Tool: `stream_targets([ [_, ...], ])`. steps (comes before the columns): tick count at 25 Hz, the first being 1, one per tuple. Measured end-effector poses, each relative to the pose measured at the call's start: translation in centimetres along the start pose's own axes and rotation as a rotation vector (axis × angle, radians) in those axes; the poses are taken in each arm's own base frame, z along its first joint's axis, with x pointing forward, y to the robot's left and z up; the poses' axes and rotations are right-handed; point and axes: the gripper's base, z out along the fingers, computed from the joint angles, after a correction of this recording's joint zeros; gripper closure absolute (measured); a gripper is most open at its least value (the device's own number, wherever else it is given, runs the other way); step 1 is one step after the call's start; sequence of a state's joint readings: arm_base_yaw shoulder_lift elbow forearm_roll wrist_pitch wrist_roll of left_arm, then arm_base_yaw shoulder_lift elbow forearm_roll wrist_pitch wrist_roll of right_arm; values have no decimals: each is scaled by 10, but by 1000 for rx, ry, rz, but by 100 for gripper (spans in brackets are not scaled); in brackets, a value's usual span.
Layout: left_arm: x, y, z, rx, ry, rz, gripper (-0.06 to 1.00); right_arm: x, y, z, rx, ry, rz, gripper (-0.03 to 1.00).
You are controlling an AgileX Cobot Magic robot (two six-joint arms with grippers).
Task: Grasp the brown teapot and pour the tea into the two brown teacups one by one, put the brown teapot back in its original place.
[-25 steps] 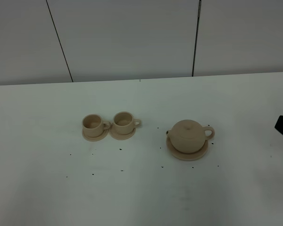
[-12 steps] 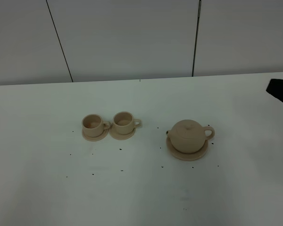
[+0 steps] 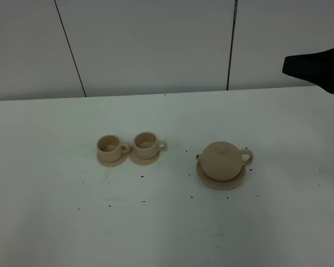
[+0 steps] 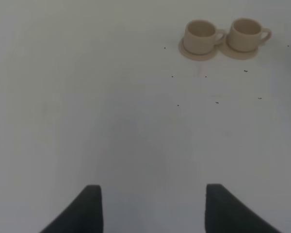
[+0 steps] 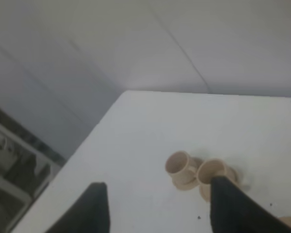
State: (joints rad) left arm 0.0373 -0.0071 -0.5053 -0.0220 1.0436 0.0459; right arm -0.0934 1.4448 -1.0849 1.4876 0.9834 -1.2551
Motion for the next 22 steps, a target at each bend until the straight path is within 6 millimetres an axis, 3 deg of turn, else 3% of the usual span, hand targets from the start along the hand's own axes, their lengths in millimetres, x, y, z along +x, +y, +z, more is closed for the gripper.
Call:
stream_targets([
  [6, 0, 0, 0, 0, 0, 0, 41, -24, -4, 5, 13, 76, -165, 51],
  [13, 0, 0, 0, 0, 0, 0, 41, -27, -9, 8, -18, 237, -295, 51],
  [17, 0, 0, 0, 0, 0, 0, 41, -25, 0, 15, -36, 319, -396, 51],
  [22, 0, 0, 0, 0, 0, 0, 41, -13, 25, 39, -84, 482, -600, 51],
])
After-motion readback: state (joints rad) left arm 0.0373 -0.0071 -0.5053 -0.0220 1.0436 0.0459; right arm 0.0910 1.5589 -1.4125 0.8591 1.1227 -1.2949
